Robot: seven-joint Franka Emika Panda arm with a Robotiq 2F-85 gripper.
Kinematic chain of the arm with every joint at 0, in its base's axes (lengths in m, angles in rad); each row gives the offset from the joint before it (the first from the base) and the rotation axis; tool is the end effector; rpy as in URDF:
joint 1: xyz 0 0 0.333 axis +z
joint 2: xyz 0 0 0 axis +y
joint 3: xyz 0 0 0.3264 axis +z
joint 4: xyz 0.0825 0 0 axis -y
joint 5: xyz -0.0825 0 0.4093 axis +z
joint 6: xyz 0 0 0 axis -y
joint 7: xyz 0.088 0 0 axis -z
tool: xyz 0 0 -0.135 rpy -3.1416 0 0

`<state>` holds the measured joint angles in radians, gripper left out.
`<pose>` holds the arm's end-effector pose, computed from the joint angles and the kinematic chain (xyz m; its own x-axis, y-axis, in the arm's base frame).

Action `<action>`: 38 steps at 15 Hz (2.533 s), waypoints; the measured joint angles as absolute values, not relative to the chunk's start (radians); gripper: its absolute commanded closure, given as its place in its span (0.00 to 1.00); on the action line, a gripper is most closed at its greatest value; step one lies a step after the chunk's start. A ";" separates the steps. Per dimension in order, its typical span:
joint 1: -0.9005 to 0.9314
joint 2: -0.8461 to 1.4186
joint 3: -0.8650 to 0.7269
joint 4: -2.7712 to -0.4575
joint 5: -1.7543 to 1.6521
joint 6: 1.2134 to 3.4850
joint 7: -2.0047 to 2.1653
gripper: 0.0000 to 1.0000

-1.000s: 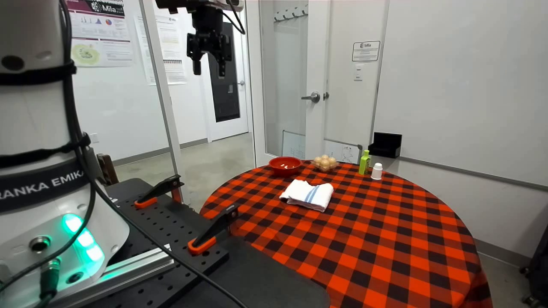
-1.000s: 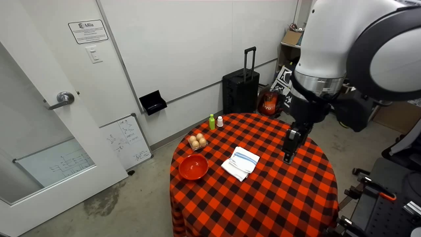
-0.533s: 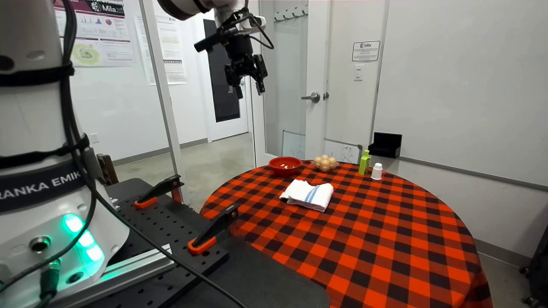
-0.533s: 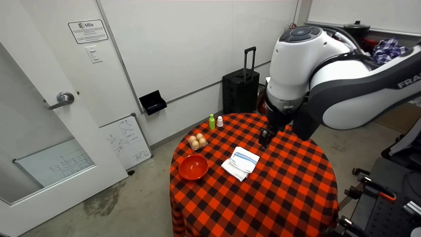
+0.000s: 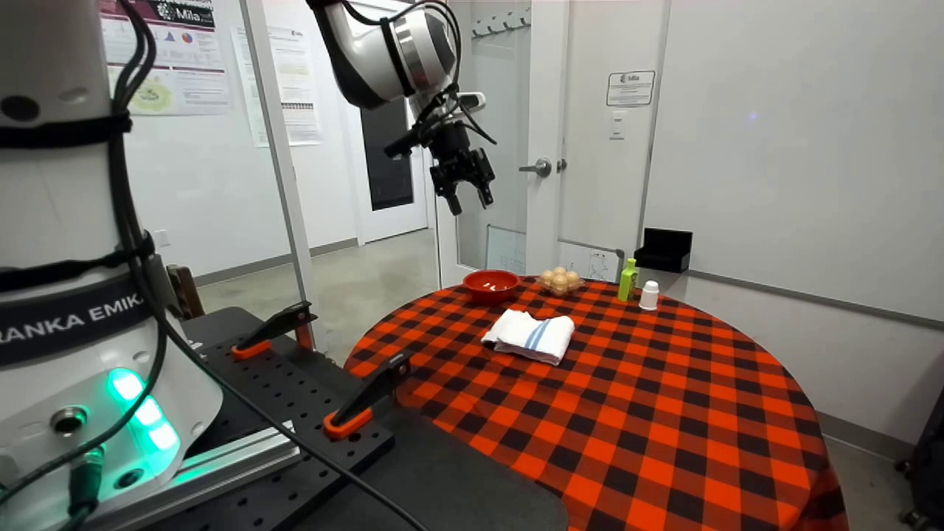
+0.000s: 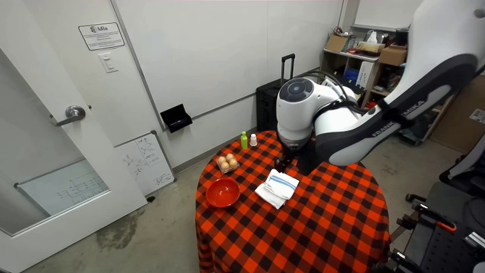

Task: Pick up the white and blue towel, set the towel down and fold it three times over

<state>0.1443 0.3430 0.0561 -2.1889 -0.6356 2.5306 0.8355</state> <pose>0.5671 0.1128 0.1901 0.9791 -0.0840 0.1851 -0.1345 -0.9506 0.2797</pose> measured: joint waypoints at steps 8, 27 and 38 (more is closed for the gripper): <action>0.229 0.706 -0.066 -1.936 -0.622 2.597 0.852 0.00; 0.264 1.270 -0.169 -1.324 -0.432 2.475 0.339 0.26; 0.266 1.375 -0.185 -1.131 -0.425 2.390 0.307 0.99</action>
